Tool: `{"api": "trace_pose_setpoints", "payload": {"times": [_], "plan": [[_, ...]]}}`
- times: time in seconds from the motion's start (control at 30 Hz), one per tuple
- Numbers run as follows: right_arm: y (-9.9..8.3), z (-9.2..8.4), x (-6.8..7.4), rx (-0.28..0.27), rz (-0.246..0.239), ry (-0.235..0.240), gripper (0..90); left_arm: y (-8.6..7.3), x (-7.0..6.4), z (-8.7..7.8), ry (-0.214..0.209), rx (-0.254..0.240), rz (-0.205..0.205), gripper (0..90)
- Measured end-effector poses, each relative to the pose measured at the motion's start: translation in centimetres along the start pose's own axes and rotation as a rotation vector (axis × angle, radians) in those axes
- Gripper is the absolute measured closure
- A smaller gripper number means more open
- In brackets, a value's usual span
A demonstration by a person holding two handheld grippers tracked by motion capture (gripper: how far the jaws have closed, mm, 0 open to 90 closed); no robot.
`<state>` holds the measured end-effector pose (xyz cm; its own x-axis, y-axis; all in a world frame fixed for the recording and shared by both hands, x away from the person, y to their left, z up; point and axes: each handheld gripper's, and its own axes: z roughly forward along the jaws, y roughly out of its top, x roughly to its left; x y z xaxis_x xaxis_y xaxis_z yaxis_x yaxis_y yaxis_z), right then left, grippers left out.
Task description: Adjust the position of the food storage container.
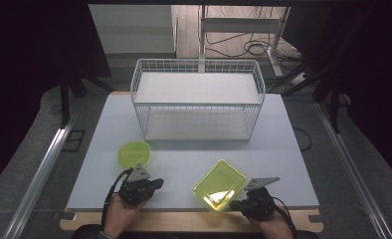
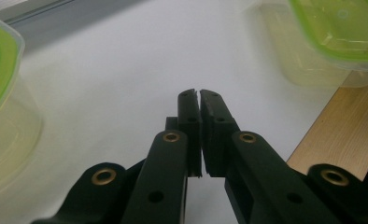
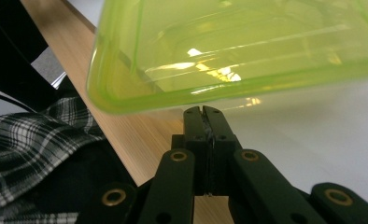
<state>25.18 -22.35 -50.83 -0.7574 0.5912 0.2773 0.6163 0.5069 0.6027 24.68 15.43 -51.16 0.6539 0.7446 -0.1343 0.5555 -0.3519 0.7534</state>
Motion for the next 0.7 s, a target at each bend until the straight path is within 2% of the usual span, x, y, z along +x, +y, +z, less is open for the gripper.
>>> {"api": "trace_pose_setpoints", "payload": {"times": [0.03, 0.13, 0.27, 0.43, 0.57, 0.7], "plan": [[0.0, 0.0, 0.0, 0.0, 0.0, 0.0, 88.8, 0.0, 0.0, 0.0, 0.0, 0.0, 0.0, 87.9], [1.2, 1.6, 0.7, 0.01, -0.035, 0.01, 88.9, 0.0, 0.1, 0.0, -0.001, 0.002, 0.0, 87.8], [2.4, 3.0, 1.3, 0.006, -0.059, 0.014, 88.9, 0.0, 0.1, 0.1, -0.003, 0.007, 0.005, 87.8], [3.5, 4.0, 1.5, 0.005, -0.066, 0.012, 88.9, 0.0, 0.1, 0.3, -0.004, 0.014, 0.014, 87.6], [5.1, 5.2, 1.6, -0.005, -0.08, 0.006, 89.1, 0.0, 0.0, 0.4, -0.004, 0.017, 0.013, 87.5], [5.4, 5.3, 1.9, 0.003, -0.09, 0.004, 89.0, 0.0, 0.0, 0.3, -0.002, 0.015, 0.016, 87.0]]}}
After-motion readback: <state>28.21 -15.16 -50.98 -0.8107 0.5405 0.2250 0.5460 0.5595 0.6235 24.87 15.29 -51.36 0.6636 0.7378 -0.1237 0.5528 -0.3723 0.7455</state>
